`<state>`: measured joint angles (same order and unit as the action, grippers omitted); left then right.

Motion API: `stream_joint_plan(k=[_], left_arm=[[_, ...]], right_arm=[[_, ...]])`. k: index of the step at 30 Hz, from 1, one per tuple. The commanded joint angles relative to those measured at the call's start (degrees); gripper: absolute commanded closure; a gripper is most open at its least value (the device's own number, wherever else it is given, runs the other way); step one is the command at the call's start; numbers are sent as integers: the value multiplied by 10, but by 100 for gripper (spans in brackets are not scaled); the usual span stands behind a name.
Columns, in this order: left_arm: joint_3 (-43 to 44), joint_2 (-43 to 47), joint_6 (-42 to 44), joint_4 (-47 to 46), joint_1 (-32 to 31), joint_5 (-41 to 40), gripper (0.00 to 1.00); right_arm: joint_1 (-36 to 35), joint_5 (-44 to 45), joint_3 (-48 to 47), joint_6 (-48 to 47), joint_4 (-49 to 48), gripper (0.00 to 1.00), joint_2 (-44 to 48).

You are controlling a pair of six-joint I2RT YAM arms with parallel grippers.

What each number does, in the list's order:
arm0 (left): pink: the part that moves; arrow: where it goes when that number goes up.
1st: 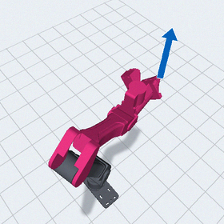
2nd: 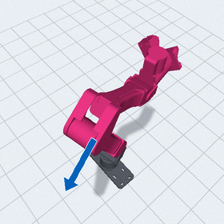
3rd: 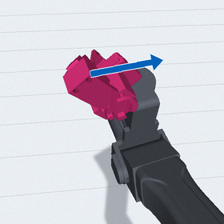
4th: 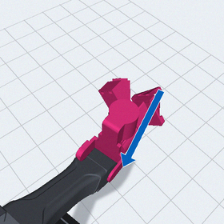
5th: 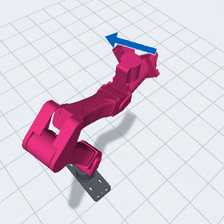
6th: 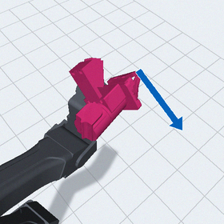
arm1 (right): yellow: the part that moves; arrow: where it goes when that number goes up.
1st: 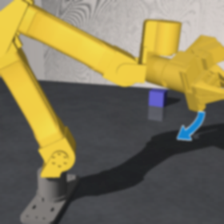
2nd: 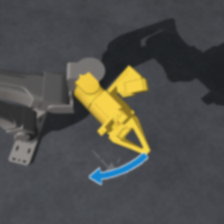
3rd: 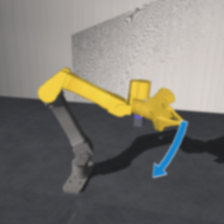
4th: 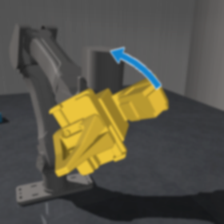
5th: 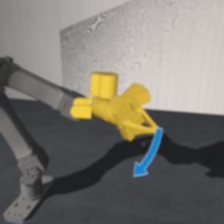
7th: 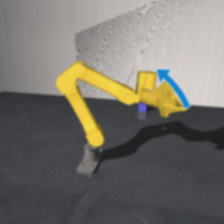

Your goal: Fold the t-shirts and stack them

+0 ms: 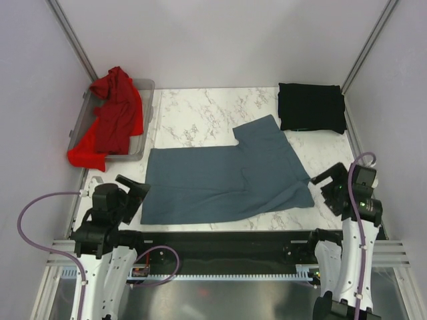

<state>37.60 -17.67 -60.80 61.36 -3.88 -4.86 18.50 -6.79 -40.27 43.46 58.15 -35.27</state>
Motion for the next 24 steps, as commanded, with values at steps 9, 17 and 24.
stream_joint_plan(k=[9, 17, 24], left_arm=[[52, -191, 177, -120, 3, 105, 2], [38, -199, 205, -167, 2, 142, 6], [33, -193, 209, -177, 3, 144, 6]], right_arm=[[-54, -159, -38, -78, -176, 2, -127], [-160, -105, 5, -97, -209, 2, -289], [-167, -53, 130, -29, -153, 2, -147]])
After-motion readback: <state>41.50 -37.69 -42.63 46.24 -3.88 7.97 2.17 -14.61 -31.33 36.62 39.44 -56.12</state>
